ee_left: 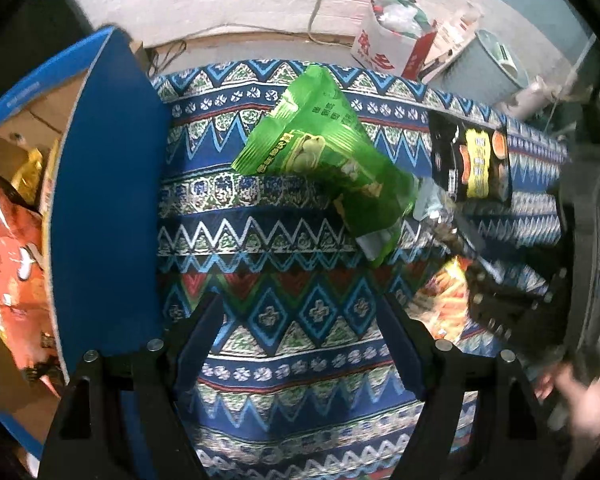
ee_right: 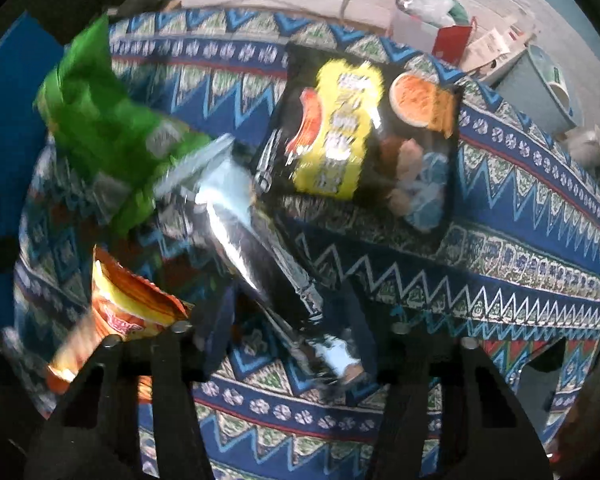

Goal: Organize snacks
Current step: 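Grasp the green snack bag with the left gripper while the right grasps the silver foil bag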

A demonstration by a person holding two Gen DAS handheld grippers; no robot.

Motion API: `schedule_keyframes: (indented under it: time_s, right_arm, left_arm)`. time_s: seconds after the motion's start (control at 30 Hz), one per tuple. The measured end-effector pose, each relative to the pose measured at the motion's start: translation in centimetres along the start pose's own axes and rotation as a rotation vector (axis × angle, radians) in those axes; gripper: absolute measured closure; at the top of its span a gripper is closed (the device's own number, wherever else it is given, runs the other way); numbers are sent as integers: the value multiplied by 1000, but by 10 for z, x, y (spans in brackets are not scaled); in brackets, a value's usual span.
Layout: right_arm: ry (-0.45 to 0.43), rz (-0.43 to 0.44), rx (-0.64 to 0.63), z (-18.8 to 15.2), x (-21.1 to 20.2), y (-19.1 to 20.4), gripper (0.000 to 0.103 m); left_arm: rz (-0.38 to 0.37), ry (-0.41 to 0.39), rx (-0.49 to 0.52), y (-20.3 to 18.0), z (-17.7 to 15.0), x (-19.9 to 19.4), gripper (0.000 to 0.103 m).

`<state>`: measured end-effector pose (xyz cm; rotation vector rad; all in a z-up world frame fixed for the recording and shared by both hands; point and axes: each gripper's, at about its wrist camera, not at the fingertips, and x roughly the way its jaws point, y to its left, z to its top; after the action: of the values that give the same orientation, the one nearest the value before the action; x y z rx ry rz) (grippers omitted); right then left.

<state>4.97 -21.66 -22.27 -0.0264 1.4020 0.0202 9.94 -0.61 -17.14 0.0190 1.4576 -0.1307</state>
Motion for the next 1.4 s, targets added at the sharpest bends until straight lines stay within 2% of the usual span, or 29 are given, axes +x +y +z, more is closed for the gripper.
schedule_keyframes:
  time_s: [0.03, 0.13, 0.2, 0.33, 0.53, 0.7, 0.9, 1.1, 1.13, 1.17, 1.27, 1.4]
  right_arm:
    - [4, -1, -1, -2, -1, 0, 66]
    - [12, -12, 18, -12, -4, -3, 74]
    - [7, -1, 57, -20, -7, -9, 76]
    - [-15, 54, 108, -31, -19, -19, 76]
    - [-117, 83, 158, -43, -49, -31, 77]
    - [-213, 96, 201, -43, -73, -48, 76]
    - [-257, 105, 238, -37, -80, -64, 76]
    - [-271, 94, 252, -36, -82, -65, 76]
    - [-273, 94, 254, -34, -82, -65, 76]
    - [-275, 94, 255, -33, -82, -65, 76]
    - [-280, 95, 258, -29, -82, -67, 76]
    - [-290, 89, 254, -26, -86, -64, 76]
  left_arm:
    - [-14, 3, -19, 1, 2, 1, 23]
    - [-48, -13, -74, 2, 10, 0, 23]
    - [-56, -28, -94, 1, 15, -1, 23]
    - [-69, -51, -139, -7, 25, -3, 22]
    - [-103, -56, -226, -12, 40, 6, 20]
    - [-75, -42, -249, -18, 50, 19, 20]
    - [-46, -31, -281, -14, 59, 32, 20]
    - [-66, -32, -295, -8, 61, 43, 20]
    - [-66, -41, -289, -7, 59, 44, 25]
    - [-77, -53, -283, -6, 57, 43, 37]
    - [-108, -74, -264, -6, 54, 39, 61]
    - [-85, -108, -204, -11, 51, 31, 65]
